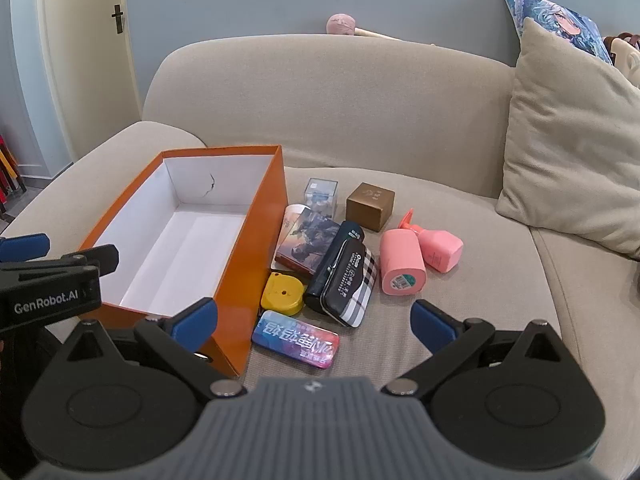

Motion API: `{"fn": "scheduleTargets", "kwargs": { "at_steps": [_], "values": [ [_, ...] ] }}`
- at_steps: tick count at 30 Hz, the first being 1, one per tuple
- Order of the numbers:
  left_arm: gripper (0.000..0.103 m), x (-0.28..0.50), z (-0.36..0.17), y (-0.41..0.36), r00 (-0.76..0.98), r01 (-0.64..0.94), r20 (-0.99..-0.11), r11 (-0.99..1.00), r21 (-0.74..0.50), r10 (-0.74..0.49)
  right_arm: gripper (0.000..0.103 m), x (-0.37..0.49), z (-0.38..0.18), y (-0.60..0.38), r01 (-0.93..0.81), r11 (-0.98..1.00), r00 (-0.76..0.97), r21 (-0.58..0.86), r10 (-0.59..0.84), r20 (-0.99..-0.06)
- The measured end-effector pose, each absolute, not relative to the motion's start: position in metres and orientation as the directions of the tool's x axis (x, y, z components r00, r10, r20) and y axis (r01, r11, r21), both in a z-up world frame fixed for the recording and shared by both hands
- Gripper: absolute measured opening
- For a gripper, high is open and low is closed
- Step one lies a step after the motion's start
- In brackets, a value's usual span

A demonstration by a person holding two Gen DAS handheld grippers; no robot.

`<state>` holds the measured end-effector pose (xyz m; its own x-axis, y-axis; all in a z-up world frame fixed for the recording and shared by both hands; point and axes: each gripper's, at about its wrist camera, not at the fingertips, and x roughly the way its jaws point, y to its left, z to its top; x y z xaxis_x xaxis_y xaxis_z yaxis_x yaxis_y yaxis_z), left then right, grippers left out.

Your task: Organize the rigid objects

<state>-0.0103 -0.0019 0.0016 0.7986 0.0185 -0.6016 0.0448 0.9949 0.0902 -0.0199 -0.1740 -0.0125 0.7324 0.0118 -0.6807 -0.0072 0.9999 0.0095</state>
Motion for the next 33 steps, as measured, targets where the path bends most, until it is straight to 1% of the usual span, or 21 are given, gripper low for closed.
{"fn": "scheduleTargets", "kwargs": {
  "at_steps": [33],
  "values": [
    [0.092, -0.01, 0.0019, -0.007, 0.789, 0.076, -0.615, 0.992, 0.097, 0.0, 0.102, -0.0186, -0.014, -0.1724, -0.011, 1.0, 0.73, 0.003, 0.01, -0.683]
  ]
}}
